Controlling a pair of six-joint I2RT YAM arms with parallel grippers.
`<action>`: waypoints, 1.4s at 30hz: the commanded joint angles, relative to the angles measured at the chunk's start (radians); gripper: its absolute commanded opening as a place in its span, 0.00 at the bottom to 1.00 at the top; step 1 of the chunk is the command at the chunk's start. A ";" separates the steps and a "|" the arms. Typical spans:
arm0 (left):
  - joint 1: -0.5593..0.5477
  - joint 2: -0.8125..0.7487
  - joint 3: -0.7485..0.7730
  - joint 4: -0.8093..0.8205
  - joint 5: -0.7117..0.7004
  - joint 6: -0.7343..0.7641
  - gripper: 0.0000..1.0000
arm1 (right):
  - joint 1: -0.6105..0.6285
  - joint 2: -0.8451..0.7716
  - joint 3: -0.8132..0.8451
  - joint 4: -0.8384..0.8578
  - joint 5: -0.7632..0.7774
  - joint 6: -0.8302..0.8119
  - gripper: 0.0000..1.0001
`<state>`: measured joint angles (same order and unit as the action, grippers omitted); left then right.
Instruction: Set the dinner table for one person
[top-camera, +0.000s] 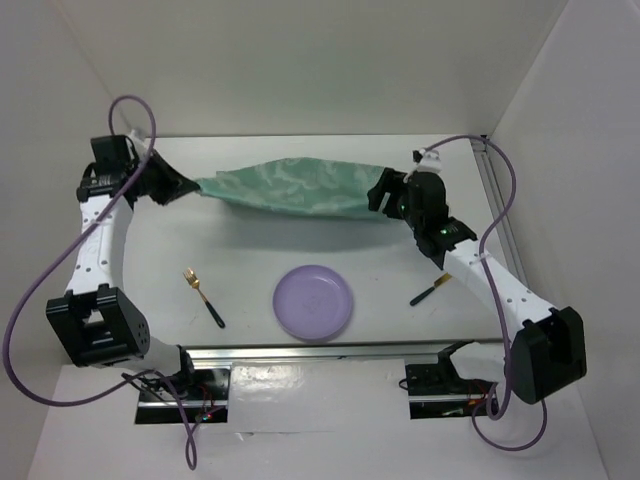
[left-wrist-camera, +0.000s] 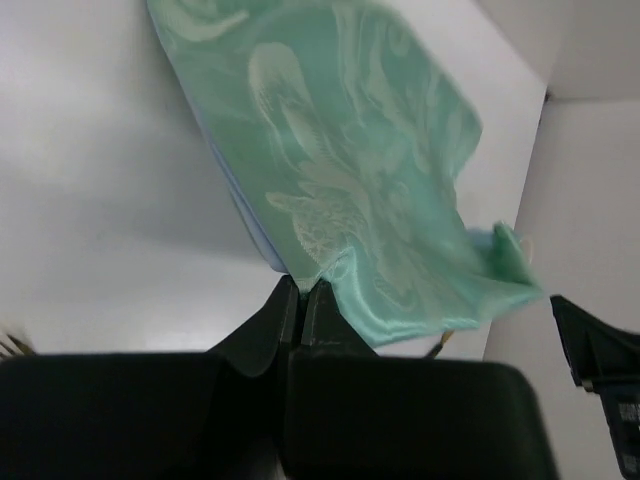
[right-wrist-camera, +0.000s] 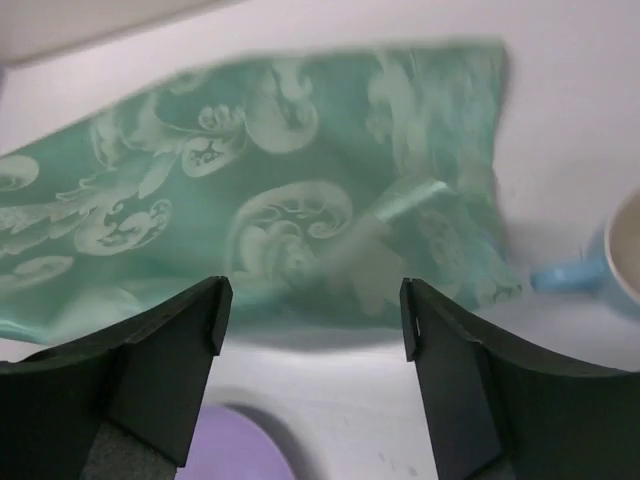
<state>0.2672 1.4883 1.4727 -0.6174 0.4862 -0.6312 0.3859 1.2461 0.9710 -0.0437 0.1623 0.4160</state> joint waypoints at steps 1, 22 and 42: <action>-0.013 -0.046 -0.181 0.051 0.045 0.028 0.00 | 0.015 -0.075 -0.077 -0.079 0.020 0.094 0.82; -0.092 0.032 -0.247 -0.225 -0.641 -0.025 0.71 | 0.042 -0.029 -0.104 -0.547 -0.045 0.515 0.61; -0.141 0.153 -0.448 -0.033 -0.455 -0.163 0.60 | 0.042 0.023 -0.160 -0.418 -0.144 0.544 0.67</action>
<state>0.1284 1.6218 1.0180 -0.6842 0.0208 -0.7643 0.4213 1.2633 0.7853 -0.5095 0.0181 0.9497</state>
